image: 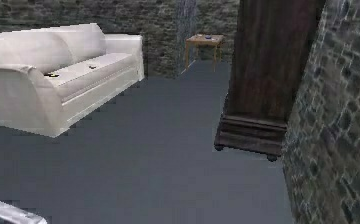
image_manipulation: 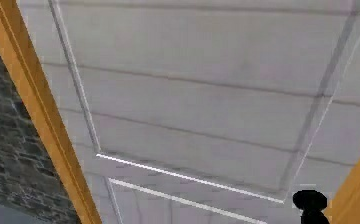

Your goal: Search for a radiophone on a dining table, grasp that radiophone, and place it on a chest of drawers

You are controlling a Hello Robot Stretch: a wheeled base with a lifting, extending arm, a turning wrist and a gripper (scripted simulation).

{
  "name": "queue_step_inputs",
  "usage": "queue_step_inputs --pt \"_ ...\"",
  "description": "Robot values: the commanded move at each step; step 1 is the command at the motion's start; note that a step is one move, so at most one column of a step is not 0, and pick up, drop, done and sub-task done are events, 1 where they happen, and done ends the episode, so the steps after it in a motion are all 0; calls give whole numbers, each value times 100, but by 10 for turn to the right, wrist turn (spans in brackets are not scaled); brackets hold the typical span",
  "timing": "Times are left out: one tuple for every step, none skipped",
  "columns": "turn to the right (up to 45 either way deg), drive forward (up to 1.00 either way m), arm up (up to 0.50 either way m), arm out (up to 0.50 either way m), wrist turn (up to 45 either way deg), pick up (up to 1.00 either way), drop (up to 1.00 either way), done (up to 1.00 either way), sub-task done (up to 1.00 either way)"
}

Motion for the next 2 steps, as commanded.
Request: queue_step_inputs --pt "0 20 0 0 0 0 0 0 0" --pt "-30 0 0 0 0 0 0 0 0"
